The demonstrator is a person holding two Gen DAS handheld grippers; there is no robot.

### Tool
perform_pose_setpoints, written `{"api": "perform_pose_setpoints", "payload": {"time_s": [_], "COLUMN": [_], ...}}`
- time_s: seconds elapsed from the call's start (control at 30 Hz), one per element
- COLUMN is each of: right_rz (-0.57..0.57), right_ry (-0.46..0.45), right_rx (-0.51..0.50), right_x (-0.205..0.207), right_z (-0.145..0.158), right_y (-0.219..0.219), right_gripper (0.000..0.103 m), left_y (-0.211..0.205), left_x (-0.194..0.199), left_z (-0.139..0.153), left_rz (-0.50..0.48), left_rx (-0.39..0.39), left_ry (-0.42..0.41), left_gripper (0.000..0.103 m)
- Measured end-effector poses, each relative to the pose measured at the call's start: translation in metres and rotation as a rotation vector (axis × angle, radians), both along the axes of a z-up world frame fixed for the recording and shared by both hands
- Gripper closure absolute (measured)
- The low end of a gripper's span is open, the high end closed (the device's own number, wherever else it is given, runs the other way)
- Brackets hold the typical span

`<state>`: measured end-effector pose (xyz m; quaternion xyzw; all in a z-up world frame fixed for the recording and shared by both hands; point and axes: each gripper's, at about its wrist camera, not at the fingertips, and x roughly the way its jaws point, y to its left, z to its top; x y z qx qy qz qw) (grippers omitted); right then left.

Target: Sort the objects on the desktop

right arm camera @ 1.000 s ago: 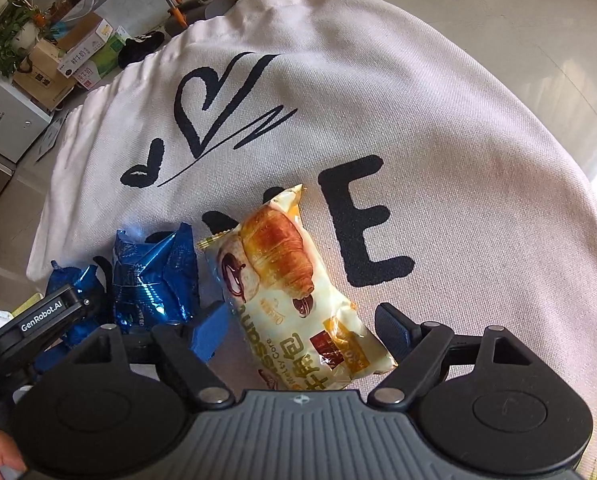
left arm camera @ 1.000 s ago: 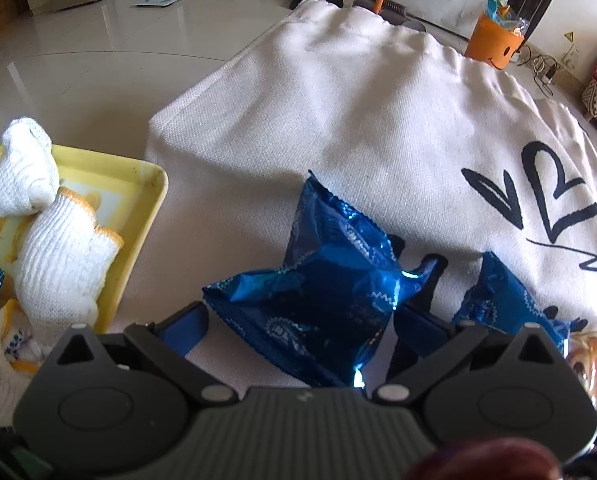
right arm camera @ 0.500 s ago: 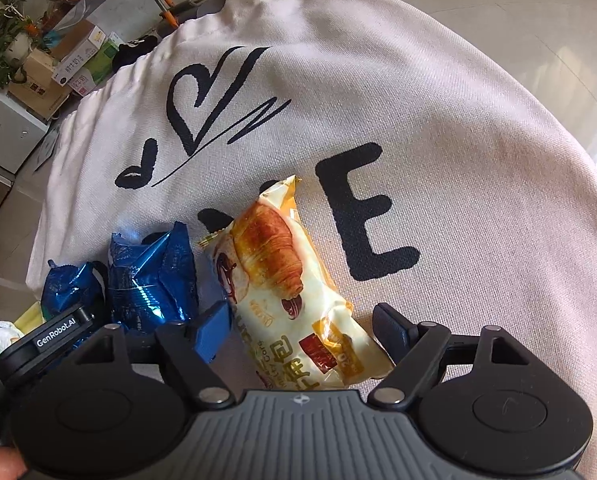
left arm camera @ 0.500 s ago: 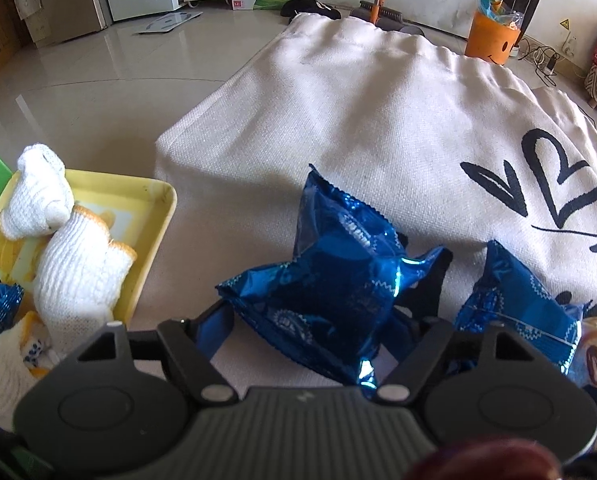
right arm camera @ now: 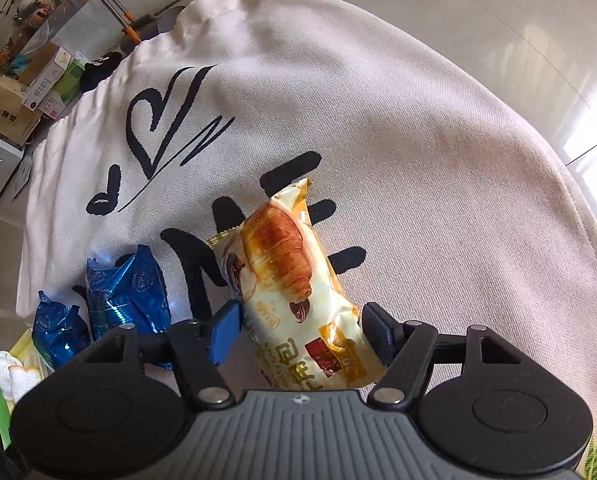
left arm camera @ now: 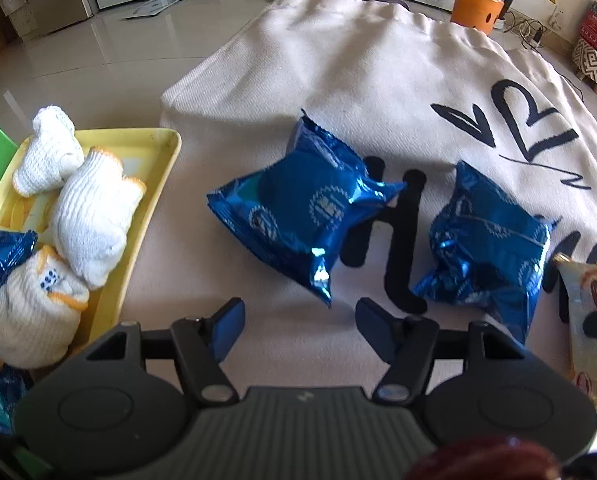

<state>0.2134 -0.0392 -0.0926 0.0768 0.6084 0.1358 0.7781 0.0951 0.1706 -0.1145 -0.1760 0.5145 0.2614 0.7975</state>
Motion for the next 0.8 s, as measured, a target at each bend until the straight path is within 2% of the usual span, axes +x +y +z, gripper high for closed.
{"api": "perform_pose_setpoints", "payload": {"time_s": [0.13,0.17,0.23,0.3,0.37,0.43,0.63,0.73,0.8], "right_rz": [-0.006,-0.003,-0.01,-0.012,-0.014,-0.023,-0.026,-0.022,-0.021], "right_ry": [0.028,0.041,0.053,0.063,0.071,0.077,0.085,0.082,0.08], "right_rx": [0.012,0.02,0.031,0.033,0.035,0.042,0.047,0.04,0.04], "right_x": [-0.001,-0.001,-0.003,-0.004,-0.003,-0.003,-0.003,-0.003,-0.003], "right_z": [-0.002,-0.004,-0.004,-0.004,-0.005,-0.005,-0.007,-0.007,-0.007], "right_y": [-0.003,-0.004,-0.005,-0.007,-0.008,-0.009,-0.007,-0.005,-0.005], "right_gripper": [0.036,0.036,0.036,0.036,0.035,0.035,0.035,0.034,0.034], "left_y": [-0.016,-0.019,-0.02,-0.017,-0.015,-0.012,0.004,0.007,0.011], "left_x": [-0.018,-0.022,-0.027,-0.028,-0.026,-0.025,-0.013,0.002,0.011], "left_z": [0.0,0.001,0.001,0.0,0.003,0.009,0.03,0.034,0.031], "left_rz": [-0.036,-0.035,-0.028,-0.024,-0.024,-0.011,0.005,-0.049,-0.083], "left_rx": [0.013,0.005,-0.034,-0.05,-0.009,0.045,0.126,0.187,0.194], "left_ry": [0.009,0.012,0.008,0.0,-0.001,-0.014,-0.117,-0.153,-0.144], "left_gripper": [0.039,0.037,0.023,0.022,0.018,0.009,0.007,0.007,0.007]}}
